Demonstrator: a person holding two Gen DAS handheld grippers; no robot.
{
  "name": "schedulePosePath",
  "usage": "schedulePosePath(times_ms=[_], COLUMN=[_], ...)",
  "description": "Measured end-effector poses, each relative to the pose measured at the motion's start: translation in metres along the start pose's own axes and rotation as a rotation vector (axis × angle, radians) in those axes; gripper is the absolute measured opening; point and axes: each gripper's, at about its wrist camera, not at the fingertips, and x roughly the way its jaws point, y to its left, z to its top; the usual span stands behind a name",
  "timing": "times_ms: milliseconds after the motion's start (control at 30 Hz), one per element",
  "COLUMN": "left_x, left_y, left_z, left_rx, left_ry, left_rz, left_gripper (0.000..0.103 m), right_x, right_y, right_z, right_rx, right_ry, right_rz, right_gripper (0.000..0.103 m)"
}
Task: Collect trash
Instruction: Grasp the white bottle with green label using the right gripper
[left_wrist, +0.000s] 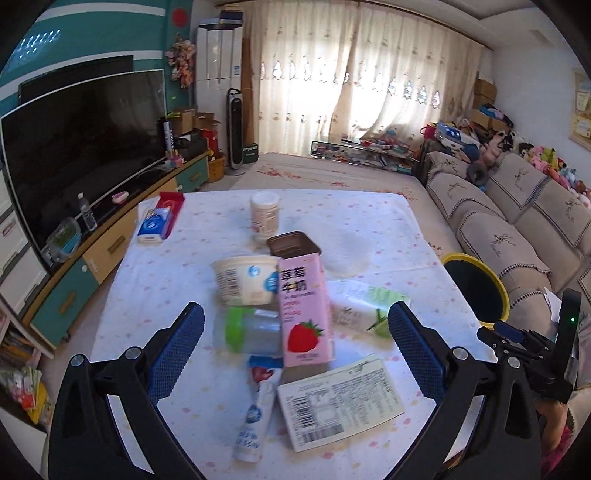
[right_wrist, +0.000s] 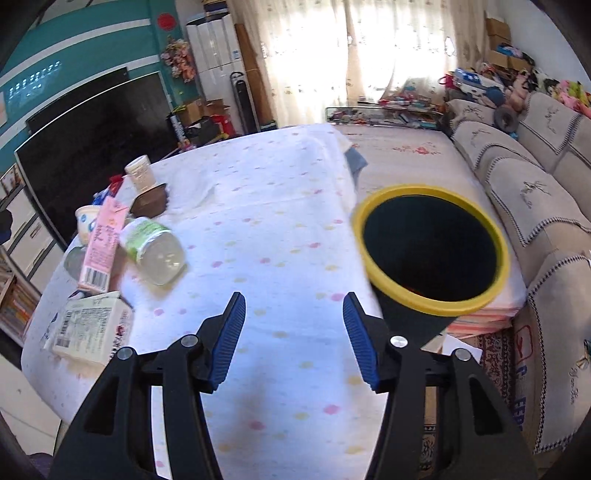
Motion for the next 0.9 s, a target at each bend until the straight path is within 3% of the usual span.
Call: schedulePosePath(times_ms=[167,400,567,900], left_x=[-0.007,-0.006,-0.003,0.014], left_y=[0.040,0.052,0.051,0.041], left_z=[-0.023,-0.033,-0.029,-0.028], left_rx=[-0.064,-0.091,-0.089,-0.089], left_ry=[0.000,0.013,0.016,0.044], left_rz=[0.043,0.039,0.035,0.032], left_gripper=[0.098,0.098,0.098,0.098], right_x=[0.014,0.041,0.065,0.106], right_y=[0.050,0.103,0.117,0.119], right_z=[0.012,0.024,0.033,0.044], right_rx=[-0.111,-0.255,-0.338,-0.350], right_ry=[0.010,0.007,0.026,0.106], right_rz=[0.158,0.212,0.184,0.276], right_gripper=[0.057,0.061,0.071,0.069])
